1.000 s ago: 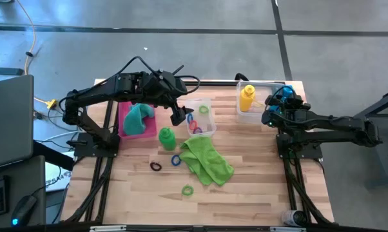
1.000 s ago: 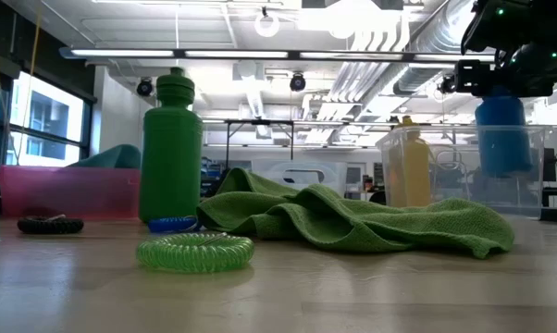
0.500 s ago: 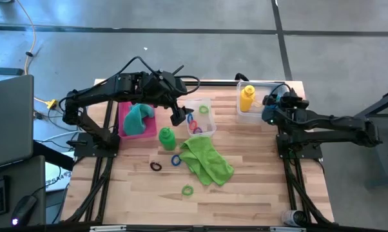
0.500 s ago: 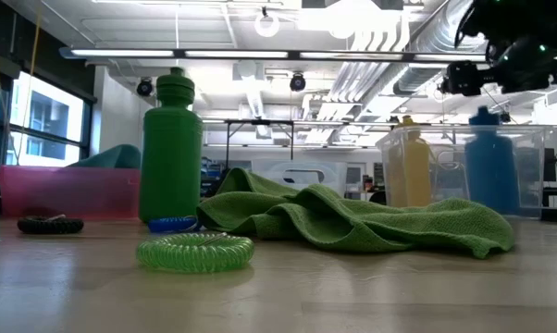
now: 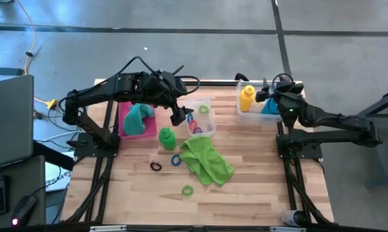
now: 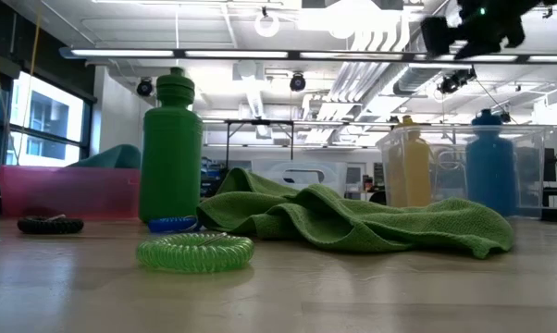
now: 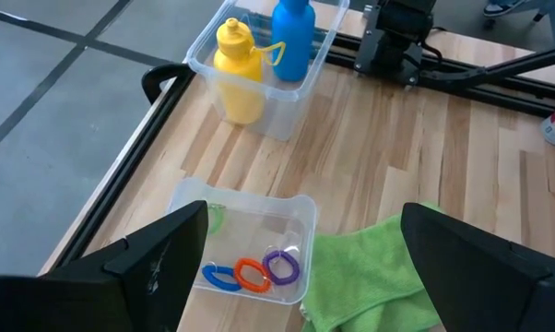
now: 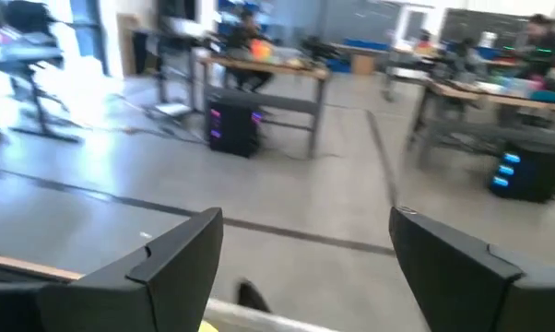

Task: Pick & Place Sports Items
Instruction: Put the green water bottle into the right transparent bin

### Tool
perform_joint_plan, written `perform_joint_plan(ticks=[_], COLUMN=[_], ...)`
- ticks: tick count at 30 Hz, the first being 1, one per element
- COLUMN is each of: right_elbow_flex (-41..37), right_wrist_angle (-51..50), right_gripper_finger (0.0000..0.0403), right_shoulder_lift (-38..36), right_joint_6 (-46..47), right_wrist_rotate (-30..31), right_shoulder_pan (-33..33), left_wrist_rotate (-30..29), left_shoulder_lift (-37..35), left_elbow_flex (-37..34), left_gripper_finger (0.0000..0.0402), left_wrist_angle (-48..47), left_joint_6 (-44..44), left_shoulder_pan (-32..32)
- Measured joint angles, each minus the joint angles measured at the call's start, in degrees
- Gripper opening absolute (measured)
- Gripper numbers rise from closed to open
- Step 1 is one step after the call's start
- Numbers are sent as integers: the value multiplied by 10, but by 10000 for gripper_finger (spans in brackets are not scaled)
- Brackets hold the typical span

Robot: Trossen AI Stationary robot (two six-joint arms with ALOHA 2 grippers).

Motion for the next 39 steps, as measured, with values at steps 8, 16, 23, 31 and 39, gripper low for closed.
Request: perform_joint_plan(ticks=[8, 16, 23, 31, 39], right_elbow_flex=[39, 88, 157, 279, 395], right_wrist_angle=[63, 62, 29, -93, -249], right_gripper_finger=[303, 303, 303, 303, 303], right_shoulder_lift=[-4, 0, 29, 95, 169], right_joint_6=[-71, -86, -83, -40, 96], right_wrist_rotate=[-44, -75, -96, -111, -246], right_shoulder_pan=[40, 103, 165, 219, 226], left_wrist_rotate=[0, 0, 39, 46, 100], left_shoulder_lift=[0, 0, 0, -11, -51], left_elbow_flex=[0, 0, 0, -1, -1], left_gripper_finger=[353, 353, 353, 353, 353], left_wrist_angle=[-14, -28, -33, -87, -88], left_joint_6=[0, 1, 16, 21, 34], left_shoulder_pan=[0, 0, 0, 7, 18])
